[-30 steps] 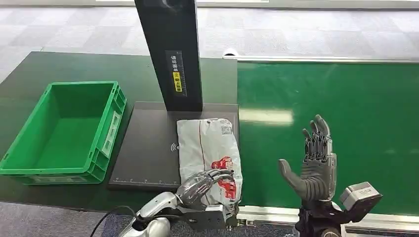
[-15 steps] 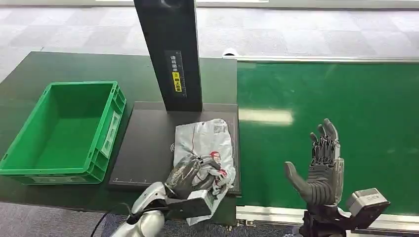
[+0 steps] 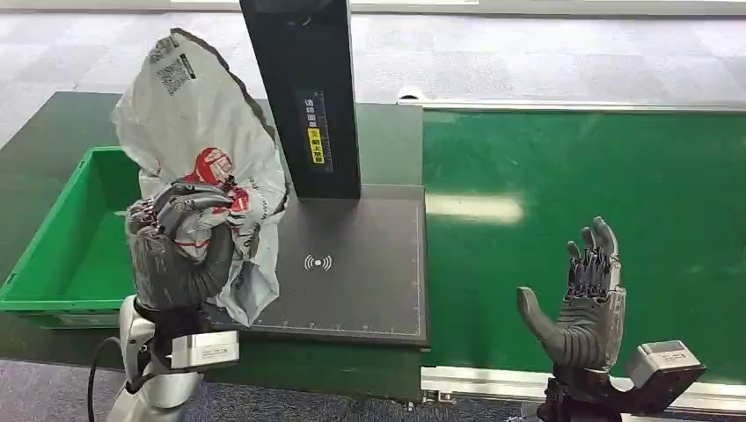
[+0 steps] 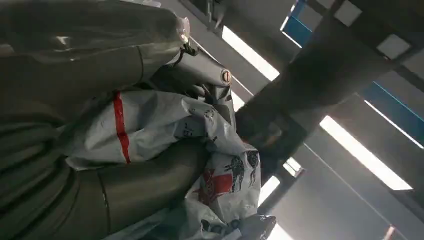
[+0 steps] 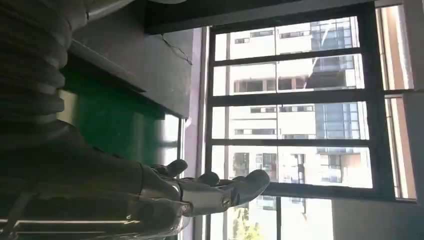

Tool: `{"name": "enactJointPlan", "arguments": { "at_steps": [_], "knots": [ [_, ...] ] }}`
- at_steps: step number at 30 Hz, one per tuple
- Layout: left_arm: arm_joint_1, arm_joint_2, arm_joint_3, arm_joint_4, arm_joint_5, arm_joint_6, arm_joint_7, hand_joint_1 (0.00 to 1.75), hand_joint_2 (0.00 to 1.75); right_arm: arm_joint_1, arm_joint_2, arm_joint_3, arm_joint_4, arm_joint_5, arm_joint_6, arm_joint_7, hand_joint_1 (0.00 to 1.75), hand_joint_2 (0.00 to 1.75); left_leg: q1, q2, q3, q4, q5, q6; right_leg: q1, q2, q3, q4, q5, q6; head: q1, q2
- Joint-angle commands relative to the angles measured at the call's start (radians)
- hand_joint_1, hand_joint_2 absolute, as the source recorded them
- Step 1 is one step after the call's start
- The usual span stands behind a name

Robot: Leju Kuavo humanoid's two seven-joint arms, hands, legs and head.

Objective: Moved the parcel from conveyor to table for the left to box.

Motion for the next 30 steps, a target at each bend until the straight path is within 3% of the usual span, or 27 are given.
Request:
{"name": "enactJointPlan", "arguments": {
  "at_steps": [1,2,3,4,5,7,16,20,21,22,26,30],
  "knots": [
    [-0.234,0.050,0.267,0.376,-0.022,-0.109,0.223,1.75,1.75,-0.022,-0.015,-0.002,0.019,-0.006,-0.006,-0.002,0.00,1.75,0.000,-0.002,-0.002,0.000,0.004,0.000,0.000,-0.004,-0.001,0.000,0.002,-0.001,0.000,0.000],
    [-0.259,0.063,0.284,0.427,-0.009,-0.104,0.206,1.75,1.75,-0.024,-0.016,0.000,0.022,-0.007,-0.006,-0.003,0.00,1.75,0.000,-0.002,0.000,0.000,0.003,0.000,0.000,-0.004,0.001,0.000,0.001,-0.001,0.000,0.000],
    [-0.305,0.089,0.324,0.548,-0.061,-0.089,0.286,1.75,1.75,-0.028,-0.018,0.003,0.027,-0.012,-0.005,0.004,0.00,1.75,0.000,-0.001,-0.001,-0.001,0.003,0.000,0.000,-0.003,0.000,0.000,0.002,-0.001,0.000,0.000],
    [-0.344,0.118,0.343,0.647,-0.020,-0.068,0.234,1.75,1.75,-0.034,-0.021,0.009,0.035,-0.014,-0.006,0.007,0.00,1.75,0.000,-0.001,-0.001,-0.001,0.004,0.000,0.001,-0.004,0.000,-0.001,0.002,-0.001,0.000,0.000],
    [-0.376,0.150,0.369,0.752,-0.080,-0.042,0.290,1.75,1.75,-0.039,-0.027,0.017,0.042,-0.019,-0.006,0.010,0.00,1.75,0.000,-0.002,0.000,-0.001,0.004,0.001,0.000,-0.004,0.000,0.000,0.002,-0.001,0.000,0.000],
    [-0.418,0.186,0.413,0.899,-0.060,-0.013,0.247,1.75,1.75,-0.045,-0.033,0.026,0.051,-0.027,-0.012,0.012,0.00,1.75,0.000,0.001,0.003,-0.002,0.004,0.000,0.000,-0.001,0.002,0.000,0.002,-0.001,0.000,0.000],
    [-0.465,0.262,0.477,1.190,-0.144,-0.016,0.367,1.75,1.75,-0.053,-0.042,0.049,0.071,-0.046,-0.013,0.026,0.00,1.75,0.001,0.006,0.002,-0.003,0.004,0.000,0.001,0.004,0.001,-0.002,0.003,-0.001,0.000,0.000],
    [-0.482,0.253,0.503,1.229,-0.087,-0.038,0.314,1.75,1.75,-0.052,-0.044,0.059,0.079,-0.051,-0.015,0.034,0.00,1.75,0.001,0.005,0.000,-0.001,0.003,0.000,0.002,0.004,-0.001,0.000,0.002,-0.001,0.001,0.000],
    [-0.484,0.250,0.502,1.231,-0.085,-0.042,0.313,1.48,1.75,-0.051,-0.045,0.060,0.081,-0.051,-0.014,0.033,0.00,1.75,0.001,0.003,0.000,-0.001,0.003,0.000,0.001,0.003,0.000,0.000,0.001,-0.001,0.000,0.000],
    [-0.479,0.231,0.527,1.209,0.006,-0.092,0.236,0.00,1.75,-0.050,-0.048,0.062,0.085,-0.053,-0.014,0.033,0.00,1.75,0.001,0.004,-0.001,-0.001,0.003,0.001,0.002,0.002,-0.001,-0.001,0.002,-0.001,0.000,0.000],
    [-0.425,0.191,0.528,1.066,0.251,-0.247,0.078,0.00,1.75,-0.053,-0.054,0.066,0.105,-0.053,-0.012,0.034,0.00,1.75,0.001,0.001,-0.002,0.000,0.003,0.001,0.002,0.000,-0.001,0.000,0.002,-0.001,0.000,0.000],
    [-0.366,0.175,0.481,0.904,0.411,-0.319,0.025,0.00,1.75,-0.053,-0.054,0.068,0.112,-0.053,-0.010,0.034,0.00,1.75,0.001,0.001,-0.002,0.000,0.002,0.000,0.001,0.001,-0.001,0.000,0.001,-0.001,0.001,0.000]
  ]
}}
